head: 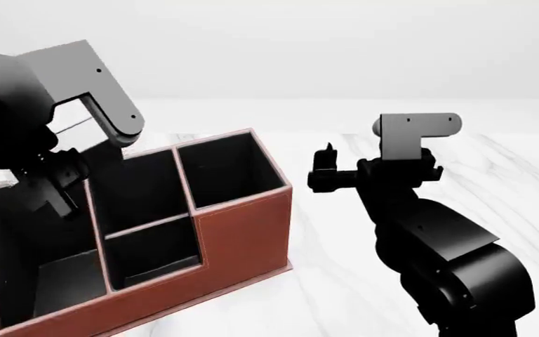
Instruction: Pick up the book and place it in the front compartment of the caddy.
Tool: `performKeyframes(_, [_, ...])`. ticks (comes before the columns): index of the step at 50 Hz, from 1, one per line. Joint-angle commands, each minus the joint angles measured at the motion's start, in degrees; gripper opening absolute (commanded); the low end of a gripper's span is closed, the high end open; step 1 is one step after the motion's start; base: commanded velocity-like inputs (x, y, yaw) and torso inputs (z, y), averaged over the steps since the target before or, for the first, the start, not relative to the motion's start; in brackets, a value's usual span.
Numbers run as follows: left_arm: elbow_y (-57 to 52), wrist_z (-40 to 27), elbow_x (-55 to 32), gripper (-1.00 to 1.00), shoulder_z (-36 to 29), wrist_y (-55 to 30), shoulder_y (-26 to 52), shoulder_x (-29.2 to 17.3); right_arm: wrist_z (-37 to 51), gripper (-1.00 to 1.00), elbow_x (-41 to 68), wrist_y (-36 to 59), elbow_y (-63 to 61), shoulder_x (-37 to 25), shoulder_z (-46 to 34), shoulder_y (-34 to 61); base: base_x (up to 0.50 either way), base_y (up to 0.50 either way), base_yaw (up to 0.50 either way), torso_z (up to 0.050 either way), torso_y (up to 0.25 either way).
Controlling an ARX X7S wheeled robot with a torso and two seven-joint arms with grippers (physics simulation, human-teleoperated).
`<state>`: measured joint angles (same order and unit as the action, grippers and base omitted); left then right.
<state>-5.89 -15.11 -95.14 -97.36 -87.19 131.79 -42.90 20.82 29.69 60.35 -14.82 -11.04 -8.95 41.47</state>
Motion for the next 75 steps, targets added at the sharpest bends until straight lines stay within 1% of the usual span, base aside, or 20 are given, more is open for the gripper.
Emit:
performKeyframes(1, [3.52, 26.83, 32.40, -1.00, -7.44, 6.79, 2.21, 6.05, 1.20, 1.00, -0.57, -0.98, 2.24, 0.62, -0.04, 0.71, 0.00, 0.00, 0.00, 0.000, 0.000])
performKeyframes(3, [5.26, 28.28, 33.94, -1.00, -7.69, 8.35, 1.49, 6.86, 1.37, 1.00, -0.69, -1.17, 2.47, 0.67, -0.13, 0.72, 0.00, 0.00, 0.00, 0.000, 0.000])
performKeyframes(5, [7.10, 30.20, 36.98, -1.00, -8.62, 11.80, 1.09, 7.99, 1.56, 1.00, -0.78, -1.25, 2.34, 0.61, -0.26, 0.67, 0.00, 0.00, 0.00, 0.000, 0.000])
performKeyframes(11, [11.71, 33.37, 41.63, -1.00, -9.91, 16.60, -0.13, 10.25, 2.22, 1.00, -1.20, -1.56, 3.19, 0.75, -0.49, 1.17, 0.00, 0.00, 0.00, 0.000, 0.002])
performKeyframes(15, [13.74, 34.35, 42.96, -1.00, -10.41, 18.46, -1.92, 11.10, 2.39, 1.00, -1.13, -1.51, 3.42, 0.81, -0.64, 1.25, 0.00, 0.00, 0.00, 0.000, 0.002])
performKeyframes(16, [14.10, 34.94, 44.08, -1.00, -11.38, 19.24, -2.08, 11.42, 2.44, 1.00, -1.07, -1.44, 3.45, 0.82, -0.62, 1.36, 0.00, 0.00, 0.00, 0.000, 0.000])
performKeyframes(26, [19.03, 36.26, 46.12, -1.00, -9.89, 25.36, -5.55, 14.40, 2.94, 1.00, -1.24, -2.28, 5.06, 1.10, -0.58, 1.86, 0.00, 0.00, 0.00, 0.000, 0.001])
performKeyframes(32, [20.49, 36.81, 45.86, -1.00, -9.02, 26.38, -6.82, 15.54, 3.06, 1.00, -1.51, -2.64, 5.75, 0.86, -1.08, 1.76, 0.00, 0.00, 0.00, 0.000, 0.002])
performKeyframes(61, [20.53, 37.15, 46.50, -1.00, -8.65, 25.89, -7.39, 15.34, 3.47, 1.00, -1.03, -3.56, 5.93, 0.26, -1.97, 1.43, 0.00, 0.00, 0.00, 0.001, 0.001])
performKeyframes(63, [20.58, 39.56, 46.10, -1.00, -9.30, 26.36, -7.83, 15.50, 3.83, 1.00, -1.70, -4.02, 6.00, 0.12, -2.60, 1.37, 0.00, 0.00, 0.00, 0.000, 0.000])
performKeyframes(64, [21.35, 41.08, 43.76, -1.00, -8.11, 25.94, -8.96, 15.57, 3.87, 1.00, -1.70, -4.04, 6.13, 0.14, -2.62, 1.36, 0.00, 0.00, 0.00, 0.000, 0.000])
performKeyframes(65, [20.93, 42.59, 44.13, -1.00, -9.19, 26.22, -9.04, 15.73, 3.89, 1.00, -1.72, -4.15, 6.18, 0.14, -2.65, 1.33, 0.00, 0.00, 0.00, 0.000, 0.010])
performKeyframes(67, [21.64, 44.64, 42.75, -1.00, -9.25, 25.00, -9.12, 15.95, 3.88, 1.00, -1.62, -4.15, 6.33, 0.12, -2.65, 1.31, 0.00, 0.00, 0.00, 0.000, 0.000])
performKeyframes(75, [21.36, 48.06, 40.93, -1.00, -9.60, 23.30, -8.82, 15.81, 3.91, 1.00, -1.49, -4.31, 6.63, -0.03, -2.96, 1.25, 0.00, 0.00, 0.00, 0.000, 0.001])
